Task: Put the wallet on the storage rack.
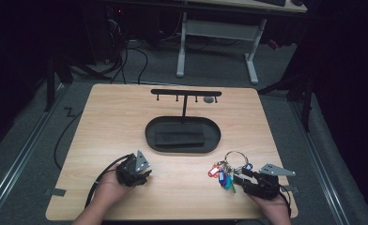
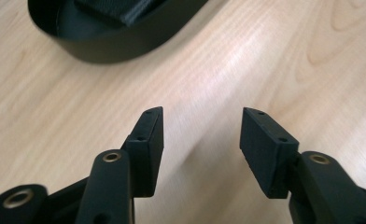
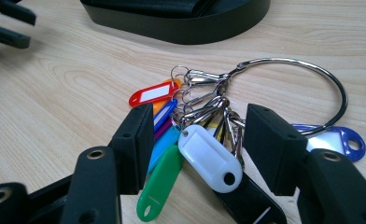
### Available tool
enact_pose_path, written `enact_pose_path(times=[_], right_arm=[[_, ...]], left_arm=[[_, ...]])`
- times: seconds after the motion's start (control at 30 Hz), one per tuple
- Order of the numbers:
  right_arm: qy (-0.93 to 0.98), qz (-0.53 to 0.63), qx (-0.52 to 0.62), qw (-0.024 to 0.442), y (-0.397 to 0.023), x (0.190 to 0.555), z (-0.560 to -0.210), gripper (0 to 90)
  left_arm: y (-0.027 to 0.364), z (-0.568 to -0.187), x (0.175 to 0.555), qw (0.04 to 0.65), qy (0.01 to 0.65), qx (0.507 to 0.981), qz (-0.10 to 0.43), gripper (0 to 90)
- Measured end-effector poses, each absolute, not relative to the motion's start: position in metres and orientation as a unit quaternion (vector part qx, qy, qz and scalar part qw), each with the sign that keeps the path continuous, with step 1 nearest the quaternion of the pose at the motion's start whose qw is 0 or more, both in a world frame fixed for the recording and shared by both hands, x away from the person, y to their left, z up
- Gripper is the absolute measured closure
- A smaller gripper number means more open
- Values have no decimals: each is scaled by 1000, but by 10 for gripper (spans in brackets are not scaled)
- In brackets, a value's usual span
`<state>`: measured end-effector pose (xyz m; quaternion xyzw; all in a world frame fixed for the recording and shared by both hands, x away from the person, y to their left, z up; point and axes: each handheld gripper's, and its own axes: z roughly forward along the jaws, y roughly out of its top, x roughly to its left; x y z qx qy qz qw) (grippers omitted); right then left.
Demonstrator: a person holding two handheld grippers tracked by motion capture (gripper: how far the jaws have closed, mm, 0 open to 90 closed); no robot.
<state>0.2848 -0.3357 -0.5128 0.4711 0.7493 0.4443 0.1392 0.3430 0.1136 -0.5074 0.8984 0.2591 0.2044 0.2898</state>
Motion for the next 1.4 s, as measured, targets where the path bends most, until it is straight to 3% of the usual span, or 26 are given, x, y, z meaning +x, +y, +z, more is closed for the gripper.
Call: enact_pose_path(times=[0.07, 0.43, 0.63, 0.73, 0.87, 1.4], right_arm=[[749, 446, 469, 140, -336, 284, -513, 498], [744, 435, 480, 161, -333, 284, -515, 473], [741, 409, 509, 155, -326, 280, -508, 503], [758, 377, 501, 182, -318, 278, -498, 486], [779, 327, 495, 202, -314, 282, -484, 481], [820, 209, 499, 186, -310, 322, -450, 447]], left_arm=[[123, -510, 333, 301, 266, 893, 203, 504], [151, -519, 291, 358, 307, 858, 202, 434], [157, -519, 294, 393, 310, 849, 170, 437], [162, -518, 297, 411, 318, 840, 154, 438], [160, -522, 298, 400, 309, 848, 160, 445], [151, -520, 303, 405, 304, 846, 166, 382]])
